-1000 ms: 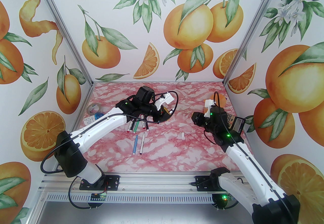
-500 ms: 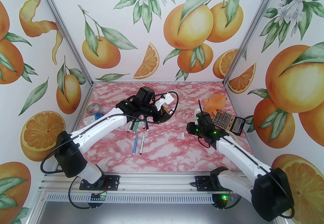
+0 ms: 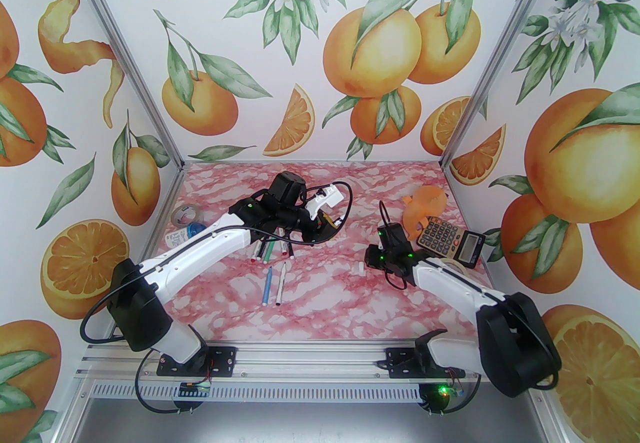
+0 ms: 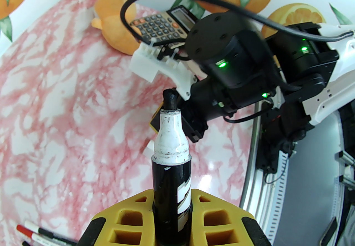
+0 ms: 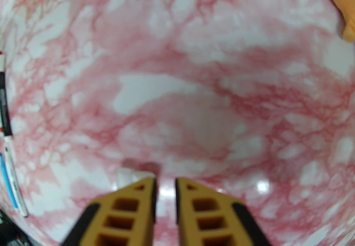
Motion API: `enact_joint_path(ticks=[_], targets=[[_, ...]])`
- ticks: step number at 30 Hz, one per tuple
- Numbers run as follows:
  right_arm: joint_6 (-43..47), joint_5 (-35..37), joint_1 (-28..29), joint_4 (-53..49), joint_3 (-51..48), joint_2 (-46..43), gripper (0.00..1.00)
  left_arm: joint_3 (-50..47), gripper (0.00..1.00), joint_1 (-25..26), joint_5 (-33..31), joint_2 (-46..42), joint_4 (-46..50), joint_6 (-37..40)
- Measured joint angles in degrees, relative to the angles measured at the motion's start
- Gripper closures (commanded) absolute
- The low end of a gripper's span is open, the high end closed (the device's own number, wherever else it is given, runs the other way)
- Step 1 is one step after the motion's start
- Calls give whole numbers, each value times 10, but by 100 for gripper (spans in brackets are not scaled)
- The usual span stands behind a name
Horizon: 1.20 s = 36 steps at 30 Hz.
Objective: Open the pen caps
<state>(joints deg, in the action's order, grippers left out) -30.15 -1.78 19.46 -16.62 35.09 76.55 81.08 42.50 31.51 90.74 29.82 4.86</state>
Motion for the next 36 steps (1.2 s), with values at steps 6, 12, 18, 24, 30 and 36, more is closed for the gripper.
enact_joint_path(ticks=[6, 12, 18, 24, 30, 36], targets=[[-4, 7, 0, 3, 6, 20, 80, 0, 92, 0, 0, 0, 0, 0], [-9, 12, 0, 9, 13, 50, 79, 0, 92, 1, 0, 0, 0, 0], [-10, 14, 0, 11, 19, 65, 78, 0, 92, 2, 0, 0, 0, 0], [-10, 14, 0, 11, 24, 76, 77, 0, 92, 4, 0, 0, 1, 1], [-13, 14, 0, 15, 26, 80, 76, 0, 92, 7, 0, 0, 4, 2], [-14, 14, 0, 19, 26, 80, 74, 0, 92, 7, -1, 0, 5, 2]])
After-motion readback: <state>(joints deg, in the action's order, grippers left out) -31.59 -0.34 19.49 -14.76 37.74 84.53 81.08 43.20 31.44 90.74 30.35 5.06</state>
